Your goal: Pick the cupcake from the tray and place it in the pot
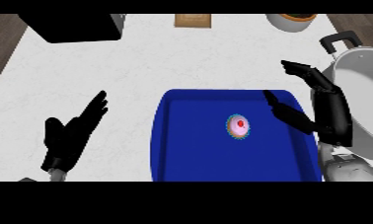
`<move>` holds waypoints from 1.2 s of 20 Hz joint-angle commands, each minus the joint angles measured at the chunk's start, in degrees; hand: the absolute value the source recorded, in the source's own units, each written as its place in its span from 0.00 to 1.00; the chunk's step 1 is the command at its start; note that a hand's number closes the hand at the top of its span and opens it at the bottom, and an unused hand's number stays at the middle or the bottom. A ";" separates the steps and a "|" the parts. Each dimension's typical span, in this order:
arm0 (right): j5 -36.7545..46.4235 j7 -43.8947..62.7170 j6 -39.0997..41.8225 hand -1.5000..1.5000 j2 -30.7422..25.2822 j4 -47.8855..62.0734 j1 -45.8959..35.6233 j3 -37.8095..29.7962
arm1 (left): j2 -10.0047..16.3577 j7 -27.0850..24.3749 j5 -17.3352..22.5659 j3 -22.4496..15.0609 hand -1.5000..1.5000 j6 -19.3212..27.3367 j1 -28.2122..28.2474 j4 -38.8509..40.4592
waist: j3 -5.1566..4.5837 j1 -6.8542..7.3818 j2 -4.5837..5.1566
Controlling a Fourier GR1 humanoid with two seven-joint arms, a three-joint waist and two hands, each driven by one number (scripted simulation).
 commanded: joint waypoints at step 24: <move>17.98 49.74 12.83 0.00 8.50 -15.10 3.53 12.21 | -9.91 -3.43 -4.74 -0.45 0.50 -6.80 -7.55 12.73 | 0.31 4.00 0.46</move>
